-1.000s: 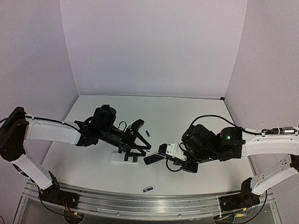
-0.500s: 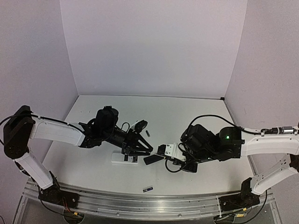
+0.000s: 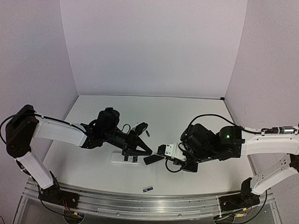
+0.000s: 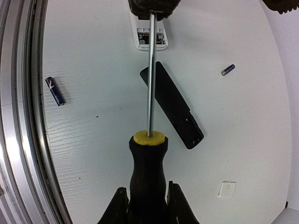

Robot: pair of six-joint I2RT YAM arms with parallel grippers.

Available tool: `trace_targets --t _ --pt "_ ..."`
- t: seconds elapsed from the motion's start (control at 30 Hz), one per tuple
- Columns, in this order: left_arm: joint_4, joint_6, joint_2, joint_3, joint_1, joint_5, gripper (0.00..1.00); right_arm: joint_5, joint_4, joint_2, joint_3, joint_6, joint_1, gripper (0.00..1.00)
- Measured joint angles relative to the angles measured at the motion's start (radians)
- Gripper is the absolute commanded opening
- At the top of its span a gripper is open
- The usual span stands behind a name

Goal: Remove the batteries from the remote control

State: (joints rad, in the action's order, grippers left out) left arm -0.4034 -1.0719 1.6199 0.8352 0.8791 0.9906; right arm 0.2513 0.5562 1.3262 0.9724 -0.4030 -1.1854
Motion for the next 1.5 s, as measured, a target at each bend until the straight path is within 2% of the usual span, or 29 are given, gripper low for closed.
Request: trace_targets --t 0.07,0.13,0.33,0.53,0.63,0.8,1.0,1.27,1.43,1.5 --pt "-0.009 0.018 -0.002 -0.008 0.0 -0.004 0.0 0.0 -0.004 0.0 0.003 0.022 0.0 0.86" --pt "-0.02 0.047 -0.009 -0.024 0.001 -0.021 0.0 0.0 -0.02 -0.004 0.005 0.06 0.0 0.88" --pt "-0.101 0.129 -0.066 -0.122 0.003 -0.097 0.0 -0.06 -0.153 -0.12 -0.039 0.352 0.035 0.9" --pt "-0.184 0.197 -0.133 -0.183 0.003 -0.128 0.0 -0.27 -0.313 -0.285 -0.164 0.686 0.217 0.9" --pt "-0.206 0.224 -0.183 -0.195 0.001 -0.14 0.0 -0.396 -0.403 -0.278 -0.215 0.819 0.293 0.86" --pt "-0.264 0.234 -0.231 -0.203 0.001 -0.164 0.0 -0.596 -0.539 -0.196 -0.236 0.95 0.303 0.83" --pt "-0.316 0.23 -0.243 -0.239 0.0 -0.184 0.0 -0.748 -0.718 -0.146 -0.236 1.08 0.303 0.73" --pt "-0.324 0.234 -0.29 -0.254 -0.001 -0.191 0.0 -0.814 -0.824 -0.146 -0.24 1.18 0.305 0.62" --pt "-0.322 0.236 -0.299 -0.254 -0.001 -0.188 0.0 -0.83 -0.843 -0.146 -0.24 1.199 0.306 0.41" --pt "-0.322 0.236 -0.299 -0.254 -0.001 -0.181 0.0 -0.831 -0.842 -0.146 -0.241 1.211 0.307 0.28"
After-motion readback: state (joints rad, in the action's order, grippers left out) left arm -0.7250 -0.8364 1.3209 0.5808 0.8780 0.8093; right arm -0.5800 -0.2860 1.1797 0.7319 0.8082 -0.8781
